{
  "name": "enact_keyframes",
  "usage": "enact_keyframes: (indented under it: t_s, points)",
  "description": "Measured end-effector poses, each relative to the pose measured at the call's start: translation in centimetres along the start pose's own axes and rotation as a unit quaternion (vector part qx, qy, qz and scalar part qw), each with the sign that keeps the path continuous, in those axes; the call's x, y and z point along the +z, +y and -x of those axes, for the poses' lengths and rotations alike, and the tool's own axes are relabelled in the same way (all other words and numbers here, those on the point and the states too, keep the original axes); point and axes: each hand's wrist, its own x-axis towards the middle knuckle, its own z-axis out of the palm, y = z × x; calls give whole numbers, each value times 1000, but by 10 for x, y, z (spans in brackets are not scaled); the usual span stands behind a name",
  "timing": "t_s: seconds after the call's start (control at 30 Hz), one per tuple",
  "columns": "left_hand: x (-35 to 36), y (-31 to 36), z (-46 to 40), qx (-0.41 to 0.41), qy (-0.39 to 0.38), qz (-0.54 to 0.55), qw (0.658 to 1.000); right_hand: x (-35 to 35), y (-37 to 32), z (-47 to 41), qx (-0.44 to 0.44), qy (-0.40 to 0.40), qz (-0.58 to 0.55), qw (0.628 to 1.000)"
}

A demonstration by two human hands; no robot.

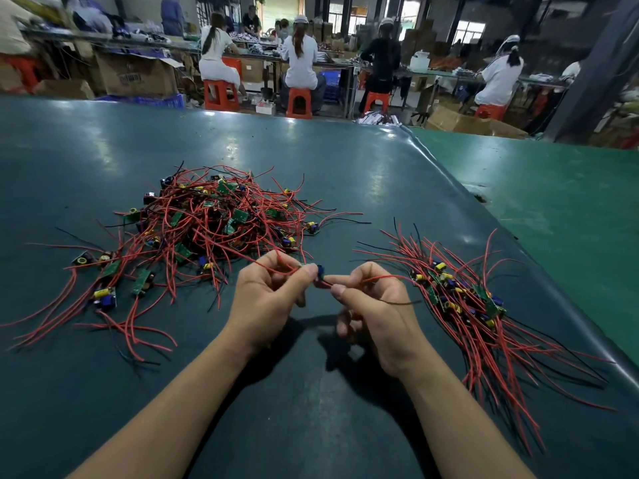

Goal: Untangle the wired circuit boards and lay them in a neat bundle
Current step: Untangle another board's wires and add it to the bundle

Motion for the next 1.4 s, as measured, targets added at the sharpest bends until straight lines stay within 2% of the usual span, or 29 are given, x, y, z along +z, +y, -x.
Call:
enact_keyframes:
  t_s: [0.07,0.2,0.27,0.33,0.47,0.53,0.73,0.87,1.1,1.4]
  points:
    - [-1,0,-3,-18,39,26,999,-2,-4,-1,-8,24,-20,999]
    - [-5,2,-7,-38,87,93,991,-9,-10,-4,-24,121,-136,983]
    - [-5,2,-7,-27,101,95,990,-9,-10,-6,0,132,-151,980]
    - [-3,1,-5,-7,102,71,992,-6,-9,-5,43,101,-112,988]
    - [3,4,-1,-2,67,56,996,4,-1,-1,65,6,-28,997]
    - [3,4,0,-12,37,46,998,6,1,-1,47,23,-23,998]
    - [8,6,10,-2,-63,-75,995,3,-2,-3,46,78,-33,995]
    - [9,5,12,10,-65,-123,990,7,2,-1,39,87,50,994]
    - [7,8,12,8,-62,-129,990,8,4,-4,8,113,47,992]
    - [5,11,12,-12,-60,-105,993,-3,-3,-9,-16,194,-60,979]
